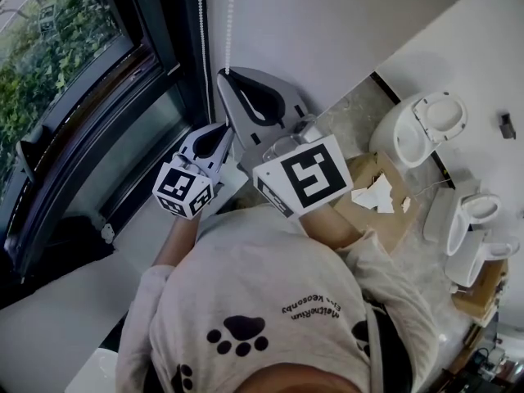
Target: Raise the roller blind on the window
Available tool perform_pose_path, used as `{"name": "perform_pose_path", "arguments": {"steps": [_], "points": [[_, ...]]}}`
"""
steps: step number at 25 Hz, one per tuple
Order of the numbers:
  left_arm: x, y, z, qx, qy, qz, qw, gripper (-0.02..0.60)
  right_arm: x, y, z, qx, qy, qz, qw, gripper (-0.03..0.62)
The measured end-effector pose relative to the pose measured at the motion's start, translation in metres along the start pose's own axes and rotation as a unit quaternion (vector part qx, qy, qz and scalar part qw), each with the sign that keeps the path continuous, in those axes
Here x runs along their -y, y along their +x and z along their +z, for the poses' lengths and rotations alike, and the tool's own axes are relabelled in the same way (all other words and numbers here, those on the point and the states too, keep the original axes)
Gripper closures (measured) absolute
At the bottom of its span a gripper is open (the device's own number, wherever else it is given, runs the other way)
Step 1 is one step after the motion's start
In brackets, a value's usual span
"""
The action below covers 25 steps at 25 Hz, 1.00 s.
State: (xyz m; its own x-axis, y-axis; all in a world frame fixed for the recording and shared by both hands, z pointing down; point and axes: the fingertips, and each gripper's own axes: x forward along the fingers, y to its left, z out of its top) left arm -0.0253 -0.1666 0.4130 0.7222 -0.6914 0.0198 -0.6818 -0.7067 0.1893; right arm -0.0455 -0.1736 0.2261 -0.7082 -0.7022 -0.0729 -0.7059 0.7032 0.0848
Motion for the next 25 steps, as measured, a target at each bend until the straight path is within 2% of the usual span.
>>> {"name": "perform_pose_path", "arguments": {"steps": [9,25], "points": [[-0.009,-0.006,-0.048,-0.043,-0.012,0.013,0.9989,0.572,-0.003,-0.004,-0.048,-0.031,0.017,-0.005,0.999,0.585],[-0.023,-0.021,-0.140,-0.119,-0.070,0.027,0.9900,0.572,-0.014,-0.006,-0.145,-0.112,0.025,-0.008,0.993,0.585]]}}
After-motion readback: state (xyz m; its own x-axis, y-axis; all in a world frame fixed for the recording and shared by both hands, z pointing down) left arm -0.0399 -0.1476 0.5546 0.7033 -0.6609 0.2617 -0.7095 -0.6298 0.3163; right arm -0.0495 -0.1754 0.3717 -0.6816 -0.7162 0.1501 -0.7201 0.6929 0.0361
